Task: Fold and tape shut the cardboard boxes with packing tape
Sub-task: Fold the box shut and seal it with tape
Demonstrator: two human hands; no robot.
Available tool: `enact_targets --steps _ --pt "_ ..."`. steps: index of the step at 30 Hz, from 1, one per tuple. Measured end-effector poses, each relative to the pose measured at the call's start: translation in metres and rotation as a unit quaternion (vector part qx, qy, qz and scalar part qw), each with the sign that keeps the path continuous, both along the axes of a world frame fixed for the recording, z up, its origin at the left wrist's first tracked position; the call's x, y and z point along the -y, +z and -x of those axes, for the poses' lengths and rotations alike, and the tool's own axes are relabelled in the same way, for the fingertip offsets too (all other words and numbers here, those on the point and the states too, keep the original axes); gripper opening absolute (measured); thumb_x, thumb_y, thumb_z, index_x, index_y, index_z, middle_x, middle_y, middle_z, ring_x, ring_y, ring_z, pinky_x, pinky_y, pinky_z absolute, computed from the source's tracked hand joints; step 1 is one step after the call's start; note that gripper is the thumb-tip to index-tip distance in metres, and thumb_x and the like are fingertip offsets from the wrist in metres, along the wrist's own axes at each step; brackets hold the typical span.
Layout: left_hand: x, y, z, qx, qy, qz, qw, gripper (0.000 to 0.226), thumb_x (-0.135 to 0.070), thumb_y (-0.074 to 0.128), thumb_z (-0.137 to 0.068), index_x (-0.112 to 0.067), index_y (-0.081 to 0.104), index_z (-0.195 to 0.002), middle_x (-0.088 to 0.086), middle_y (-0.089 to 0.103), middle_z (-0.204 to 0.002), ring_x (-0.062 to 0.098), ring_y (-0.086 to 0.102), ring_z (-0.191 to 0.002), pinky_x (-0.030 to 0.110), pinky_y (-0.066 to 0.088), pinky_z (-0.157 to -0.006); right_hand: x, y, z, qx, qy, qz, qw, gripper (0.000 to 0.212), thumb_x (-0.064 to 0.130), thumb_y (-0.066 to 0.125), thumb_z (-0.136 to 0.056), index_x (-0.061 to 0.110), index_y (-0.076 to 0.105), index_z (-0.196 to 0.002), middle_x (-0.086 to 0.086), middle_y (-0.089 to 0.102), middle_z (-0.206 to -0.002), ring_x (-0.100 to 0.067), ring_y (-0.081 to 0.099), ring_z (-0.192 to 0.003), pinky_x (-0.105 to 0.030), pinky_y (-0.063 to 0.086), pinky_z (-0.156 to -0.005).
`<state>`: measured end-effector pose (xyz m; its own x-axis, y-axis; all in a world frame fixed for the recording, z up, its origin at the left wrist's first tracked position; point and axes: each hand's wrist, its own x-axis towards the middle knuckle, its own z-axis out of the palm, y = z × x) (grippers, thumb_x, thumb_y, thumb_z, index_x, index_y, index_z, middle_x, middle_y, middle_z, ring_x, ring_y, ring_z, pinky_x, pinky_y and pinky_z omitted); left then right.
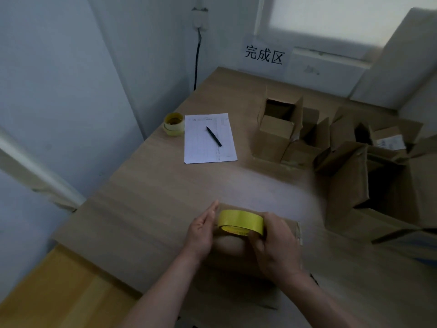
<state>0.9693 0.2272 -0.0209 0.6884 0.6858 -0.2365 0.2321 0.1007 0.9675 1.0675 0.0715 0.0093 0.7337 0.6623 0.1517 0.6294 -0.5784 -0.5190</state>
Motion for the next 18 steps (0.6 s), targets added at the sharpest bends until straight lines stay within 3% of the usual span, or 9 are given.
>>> enact_targets --steps 4,7,9,10,12,13,14,18 --pt "-0.002 -0.007 -0.003 -0.003 0.016 -0.033 0.999 0.035 -0.013 0.040 -0.104 -0.006 0.052 -0.135 -0.009 0.052 -0.132 0.001 0.043 -0.127 -0.005 0.031 -0.089 -0.002 0.018 -0.012 -0.162 -0.002 -0.057 0.985 0.021 0.017 0.070 -0.073 0.024 0.057 -0.088 0.006 0.061 -0.081 -0.016 0.055 -0.077 -0.037 0.042 -0.061" --pt "-0.003 -0.011 -0.005 -0.017 0.023 -0.046 0.999 0.034 -0.015 0.041 -0.104 -0.010 0.055 -0.135 -0.011 0.051 -0.132 0.000 0.043 -0.126 -0.006 0.030 -0.088 0.008 0.050 -0.033 -0.349 0.021 -0.152 0.925 0.022 0.017 0.073 -0.060 0.014 0.057 -0.075 -0.007 0.056 -0.068 -0.020 0.053 -0.062 -0.034 0.042 -0.053" --pt "-0.004 -0.011 -0.003 -0.033 0.015 -0.060 0.998 0.035 -0.022 0.041 -0.104 -0.018 0.055 -0.136 -0.017 0.049 -0.133 0.000 0.042 -0.127 0.000 0.031 -0.093 0.028 0.070 -0.053 -0.421 0.065 -0.164 0.889 0.020 0.023 0.069 -0.070 0.007 0.062 -0.079 -0.008 0.054 -0.066 -0.020 0.052 -0.059 -0.029 0.041 -0.052" --pt "-0.005 -0.010 -0.002 -0.043 0.012 -0.064 0.997 0.035 -0.025 0.041 -0.104 -0.022 0.055 -0.136 -0.020 0.048 -0.133 -0.001 0.042 -0.126 0.006 0.032 -0.097 0.040 0.077 -0.062 -0.389 0.083 -0.124 0.909 0.021 0.028 0.066 -0.077 0.007 0.065 -0.081 -0.003 0.055 -0.066 -0.016 0.053 -0.059 -0.027 0.041 -0.052" --pt "-0.003 -0.009 -0.003 -0.055 0.008 -0.075 0.996 0.035 -0.027 0.041 -0.104 -0.026 0.054 -0.136 -0.023 0.047 -0.131 -0.001 0.042 -0.125 0.013 0.032 -0.100 0.064 0.082 -0.075 -0.137 0.100 0.066 0.983 0.017 0.040 0.063 -0.087 0.024 0.068 -0.087 0.013 0.055 -0.064 -0.004 0.051 -0.058 -0.021 0.037 -0.052" --pt "-0.002 -0.008 -0.003 -0.058 0.007 -0.083 0.995 0.035 -0.027 0.041 -0.104 -0.026 0.054 -0.136 -0.023 0.047 -0.131 -0.002 0.042 -0.124 0.013 0.032 -0.100 0.071 0.082 -0.076 0.002 0.097 0.156 0.983 0.016 0.047 0.060 -0.089 0.032 0.065 -0.091 0.016 0.053 -0.065 -0.002 0.050 -0.058 -0.018 0.033 -0.052" --pt "-0.001 -0.008 -0.004 -0.059 0.006 -0.090 0.994 0.035 -0.026 0.042 -0.104 -0.025 0.055 -0.136 -0.023 0.047 -0.130 -0.002 0.042 -0.124 0.013 0.032 -0.100 0.076 0.081 -0.074 0.078 0.083 0.207 0.972 0.018 0.053 0.057 -0.089 0.037 0.061 -0.095 0.017 0.052 -0.067 0.000 0.049 -0.060 -0.016 0.031 -0.051" --pt "0.000 -0.005 -0.004 -0.065 -0.001 -0.100 0.993 0.035 -0.025 0.042 -0.103 -0.023 0.055 -0.136 -0.021 0.048 -0.131 0.000 0.042 -0.126 0.014 0.031 -0.102 0.086 0.065 -0.067 0.086 0.040 0.244 0.965 0.029 0.066 0.046 -0.090 0.039 0.055 -0.096 0.014 0.051 -0.066 0.000 0.049 -0.059 -0.018 0.029 -0.048"
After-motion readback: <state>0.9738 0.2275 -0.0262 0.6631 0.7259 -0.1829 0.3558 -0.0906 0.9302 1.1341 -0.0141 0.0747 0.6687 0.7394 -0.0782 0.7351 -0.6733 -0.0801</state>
